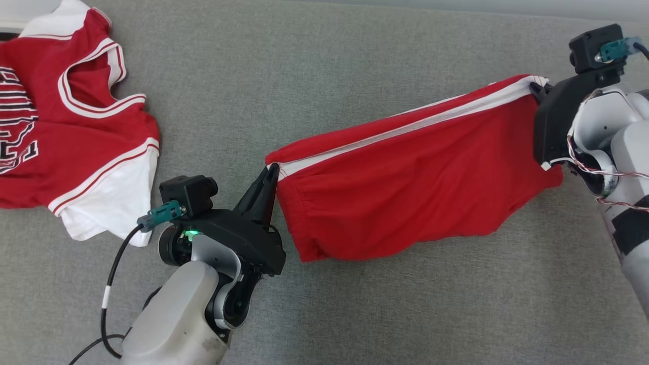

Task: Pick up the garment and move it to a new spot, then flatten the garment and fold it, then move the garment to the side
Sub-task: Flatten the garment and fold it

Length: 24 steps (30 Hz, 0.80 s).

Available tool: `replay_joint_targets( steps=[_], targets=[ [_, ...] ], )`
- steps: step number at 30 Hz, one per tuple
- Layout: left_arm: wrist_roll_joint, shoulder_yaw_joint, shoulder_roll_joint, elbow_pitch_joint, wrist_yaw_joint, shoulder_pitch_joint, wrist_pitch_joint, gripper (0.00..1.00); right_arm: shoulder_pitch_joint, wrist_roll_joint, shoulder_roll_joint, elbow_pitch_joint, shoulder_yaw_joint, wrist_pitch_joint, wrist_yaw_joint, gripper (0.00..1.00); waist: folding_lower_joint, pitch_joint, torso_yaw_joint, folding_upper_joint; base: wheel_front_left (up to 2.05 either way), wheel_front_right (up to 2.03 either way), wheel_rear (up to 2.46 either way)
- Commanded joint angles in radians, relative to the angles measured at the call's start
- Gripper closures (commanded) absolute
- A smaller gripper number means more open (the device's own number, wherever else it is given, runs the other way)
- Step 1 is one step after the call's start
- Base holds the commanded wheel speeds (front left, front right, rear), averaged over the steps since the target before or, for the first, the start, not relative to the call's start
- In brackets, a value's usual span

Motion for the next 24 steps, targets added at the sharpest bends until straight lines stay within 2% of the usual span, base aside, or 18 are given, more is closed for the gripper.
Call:
replay_joint_targets(
  steps=[1, 5, 6, 7, 8, 17, 21, 24],
  targets=[
    [0.005, 0.001, -0.001, 0.007, -0.005, -0.011, -0.006, 1.0, -0.011, -0.007, 0.007, 0.01, 0.003, -0.01, -0.003, 1.0, -0.0002, 0.009, 0.011, -0.0002, 0.0, 0.0, 0.0],
    [0.005, 0.001, -0.016, 0.038, -0.009, -0.025, -0.029, 1.0, -0.04, -0.007, 0.029, 0.076, 0.016, -0.046, -0.003, 1.0, -0.0002, 0.013, 0.015, -0.0002, 0.0, 0.0, 0.0],
    [0.011, 0.001, -0.022, 0.051, -0.013, -0.033, -0.044, 0.66, -0.052, -0.005, 0.038, 0.102, 0.023, -0.062, -0.003, 0.76, -0.0002, 0.012, 0.016, -0.0002, 0.0, 0.0, 0.0],
    [0.01, 0.001, -0.025, 0.057, -0.017, -0.035, -0.051, 0.03, -0.058, 0.001, 0.044, 0.112, 0.029, -0.072, -0.003, 0.0, -0.0002, 0.011, 0.016, -0.0002, 0.0, 0.0, 0.0],
    [0.015, -0.001, -0.024, 0.063, -0.017, -0.039, -0.054, 0.0, -0.063, 0.004, 0.048, 0.116, 0.036, -0.09, -0.003, 0.0, -0.0002, 0.011, 0.016, -0.0002, 0.0, 0.0, 0.0],
    [0.063, 0.013, 0.009, 0.084, -0.023, -0.016, -0.12, 0.0, -0.079, 0.095, 0.045, 0.145, 0.074, -0.192, -0.003, 0.0, -0.0002, -0.023, 0.0, -0.0002, 0.0, 0.0, 0.0],
    [0.112, 0.059, 0.037, 0.046, -0.01, 0.052, -0.137, 0.0, -0.045, 0.153, 0.036, 0.181, 0.055, -0.178, -0.003, 0.0, -0.0002, -0.053, -0.008, -0.0002, 0.0, 0.0, 0.0],
    [0.195, 0.14, 0.053, -0.039, 0.013, 0.141, -0.138, 0.0, -0.017, 0.184, 0.034, 0.215, 0.043, -0.152, -0.003, 0.0, -0.0002, -0.074, -0.015, -0.0002, 0.0, 0.0, 0.0]
  ],
)
